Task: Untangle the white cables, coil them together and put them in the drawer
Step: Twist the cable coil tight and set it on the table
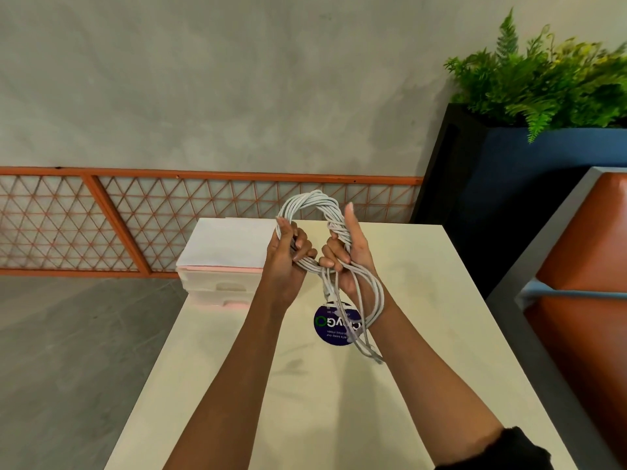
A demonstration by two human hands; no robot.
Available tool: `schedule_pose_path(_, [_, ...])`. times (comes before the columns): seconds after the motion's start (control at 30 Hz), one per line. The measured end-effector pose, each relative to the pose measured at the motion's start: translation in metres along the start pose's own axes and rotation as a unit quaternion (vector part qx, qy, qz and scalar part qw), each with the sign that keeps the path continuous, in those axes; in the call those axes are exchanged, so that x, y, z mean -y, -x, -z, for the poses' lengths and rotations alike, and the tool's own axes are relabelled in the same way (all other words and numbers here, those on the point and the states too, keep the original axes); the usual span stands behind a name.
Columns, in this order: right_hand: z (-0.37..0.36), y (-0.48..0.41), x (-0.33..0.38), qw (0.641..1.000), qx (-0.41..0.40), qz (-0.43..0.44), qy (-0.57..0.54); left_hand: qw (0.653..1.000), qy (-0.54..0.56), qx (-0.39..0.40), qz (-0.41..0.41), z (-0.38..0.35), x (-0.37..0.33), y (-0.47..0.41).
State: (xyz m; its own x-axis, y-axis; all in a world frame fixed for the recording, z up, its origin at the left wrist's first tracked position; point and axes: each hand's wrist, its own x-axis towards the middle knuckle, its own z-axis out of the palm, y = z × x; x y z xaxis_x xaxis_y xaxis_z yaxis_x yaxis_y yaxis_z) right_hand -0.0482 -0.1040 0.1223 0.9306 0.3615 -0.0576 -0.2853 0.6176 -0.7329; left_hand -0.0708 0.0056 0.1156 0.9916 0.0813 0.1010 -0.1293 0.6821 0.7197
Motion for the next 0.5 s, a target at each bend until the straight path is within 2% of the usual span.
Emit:
schedule_pose_path(0.17, [0.008,-0.002,0.004,0.997,-0.068,0.019,0.034,0.996,-0.03,0.059,0.067,0.012,-0.003,0.001])
schedule_pose_path(0.23, [0.013,-0.001,0.005,0.996,-0.076,0.016,0.042,0.987,-0.098,0.075,0.101,0.019,-0.008,0.001])
schedule_pose_path(0.33, [0.019,0.002,0.005,0.992,-0.093,0.018,0.082,0.953,-0.255,0.104,0.125,0.028,-0.021,-0.003])
schedule_pose_path(0.5, [0.02,0.007,0.003,0.972,-0.146,0.031,0.179,0.922,-0.337,0.109,0.154,0.02,-0.043,-0.01])
